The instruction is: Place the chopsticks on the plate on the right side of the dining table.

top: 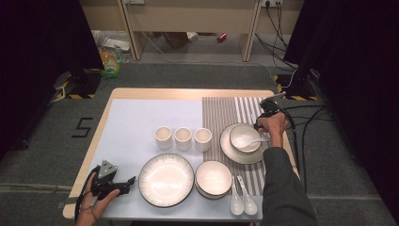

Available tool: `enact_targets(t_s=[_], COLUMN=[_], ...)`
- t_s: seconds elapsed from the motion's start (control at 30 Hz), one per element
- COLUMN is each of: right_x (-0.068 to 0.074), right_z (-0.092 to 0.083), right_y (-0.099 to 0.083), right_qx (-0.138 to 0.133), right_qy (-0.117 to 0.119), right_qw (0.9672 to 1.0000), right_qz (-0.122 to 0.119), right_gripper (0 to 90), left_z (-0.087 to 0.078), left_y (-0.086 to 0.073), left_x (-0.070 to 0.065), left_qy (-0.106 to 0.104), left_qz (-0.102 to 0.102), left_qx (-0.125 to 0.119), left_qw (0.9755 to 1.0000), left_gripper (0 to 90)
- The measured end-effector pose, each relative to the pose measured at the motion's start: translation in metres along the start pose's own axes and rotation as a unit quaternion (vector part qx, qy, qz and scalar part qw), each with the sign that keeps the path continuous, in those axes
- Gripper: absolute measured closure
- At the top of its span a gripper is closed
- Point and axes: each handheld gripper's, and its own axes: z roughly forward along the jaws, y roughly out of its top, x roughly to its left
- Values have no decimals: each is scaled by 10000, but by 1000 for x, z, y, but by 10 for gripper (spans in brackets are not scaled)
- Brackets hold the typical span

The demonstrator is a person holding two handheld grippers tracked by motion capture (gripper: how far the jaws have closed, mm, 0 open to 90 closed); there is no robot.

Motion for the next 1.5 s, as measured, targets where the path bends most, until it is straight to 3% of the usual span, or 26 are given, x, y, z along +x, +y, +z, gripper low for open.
enact_targets(t_s=[0.3,0.43,0.77,1.1,1.13,1.23,1.37,1.5], right_x=[-2,-1,-10,-33,-38,-41,-49,-48], right_z=[3,-1,-44,-82,-89,-97,-96,-90], right_y=[-2,-1,-7,-39,-49,-64,-88,-108], right_qx=[20,-43,-510,-847,-906,-960,-918,-895], right_qy=[75,126,140,231,234,320,400,436], right_qw=[10000,9999,9985,9958,9948,9937,9932,9918], right_qz=[-3,64,-158,-273,-404,-486,-595,-797], right_gripper=[852,806,731,681,680,679,673,665], left_z=[0,0,0,0,0,0,0,0], left_y=[0,0,0,0,0,0,0,0], left_x=[0,0,0,0,0,0,0,0], left_qy=[1,0,2,2,5,-5,6,6], left_qz=[2,2,2,2,7,-4,7,4], left_qx=[1,2,5,4,8,6,10,9], left_qw=[10000,10000,10000,10000,10000,10000,10000,10000], left_gripper=[140,140,140,140,140,140,140,140])
